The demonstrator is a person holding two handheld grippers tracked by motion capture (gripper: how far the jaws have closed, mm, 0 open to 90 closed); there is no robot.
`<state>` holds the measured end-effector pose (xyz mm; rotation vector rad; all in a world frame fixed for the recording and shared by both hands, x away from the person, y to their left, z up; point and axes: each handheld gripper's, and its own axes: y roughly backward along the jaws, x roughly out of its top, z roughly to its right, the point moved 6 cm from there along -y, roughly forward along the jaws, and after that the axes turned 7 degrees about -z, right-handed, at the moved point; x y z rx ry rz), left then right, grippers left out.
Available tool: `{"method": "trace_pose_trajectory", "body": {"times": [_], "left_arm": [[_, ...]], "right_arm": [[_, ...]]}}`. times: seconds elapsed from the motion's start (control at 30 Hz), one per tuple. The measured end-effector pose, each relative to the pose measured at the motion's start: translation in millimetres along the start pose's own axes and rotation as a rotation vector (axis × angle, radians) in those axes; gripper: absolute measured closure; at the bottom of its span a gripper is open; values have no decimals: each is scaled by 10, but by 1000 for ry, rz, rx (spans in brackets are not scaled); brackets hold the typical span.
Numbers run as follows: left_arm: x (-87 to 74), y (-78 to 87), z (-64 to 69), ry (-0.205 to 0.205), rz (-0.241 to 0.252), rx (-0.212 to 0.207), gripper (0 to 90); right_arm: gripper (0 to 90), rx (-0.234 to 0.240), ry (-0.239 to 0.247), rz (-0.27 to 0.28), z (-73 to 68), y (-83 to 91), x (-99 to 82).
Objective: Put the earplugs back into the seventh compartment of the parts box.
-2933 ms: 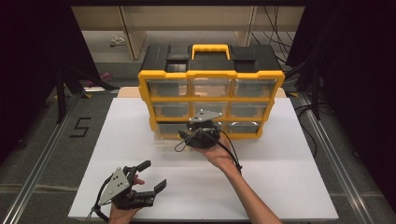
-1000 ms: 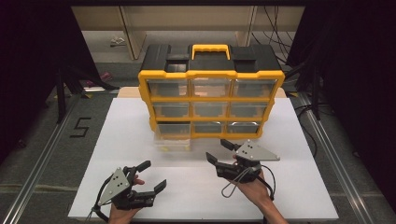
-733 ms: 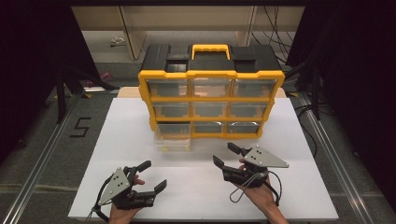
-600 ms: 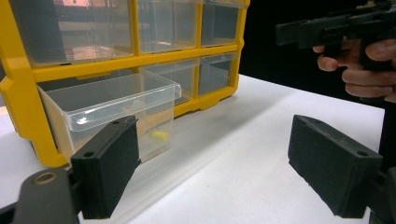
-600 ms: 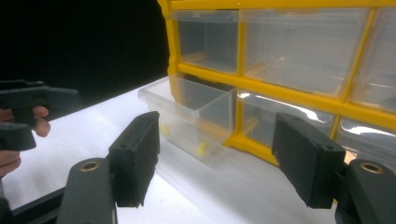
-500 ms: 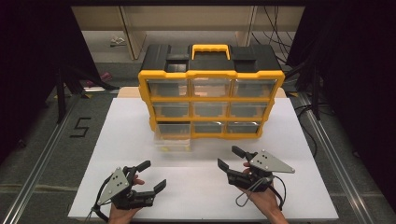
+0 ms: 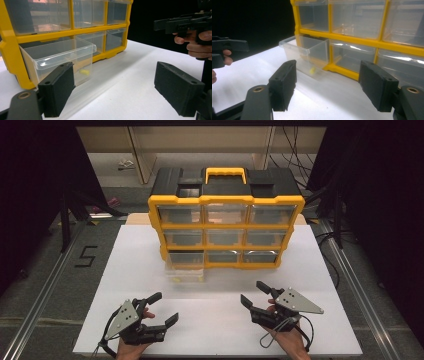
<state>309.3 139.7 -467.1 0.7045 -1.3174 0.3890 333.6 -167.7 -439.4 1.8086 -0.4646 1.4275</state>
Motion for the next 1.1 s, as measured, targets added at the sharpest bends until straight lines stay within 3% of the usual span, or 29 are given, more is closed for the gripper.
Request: {"method": "trace_pose_trajectory", "body": {"times": [0.47, 0.73, 0.87, 1.1], "left_arm": [[3, 11, 1, 8, 6, -2, 164], [3, 6, 6, 7, 5, -4, 164], [10, 9, -14, 34, 16, -13, 164], [6, 7, -9, 19, 10, -7, 164]], "right_arm": [[307, -21, -15, 0, 53, 154, -140], [295, -30, -5, 10, 59, 181, -163], [295, -34, -9, 15, 78, 181, -171], [295, -33, -5, 8, 79, 166, -188]]}}
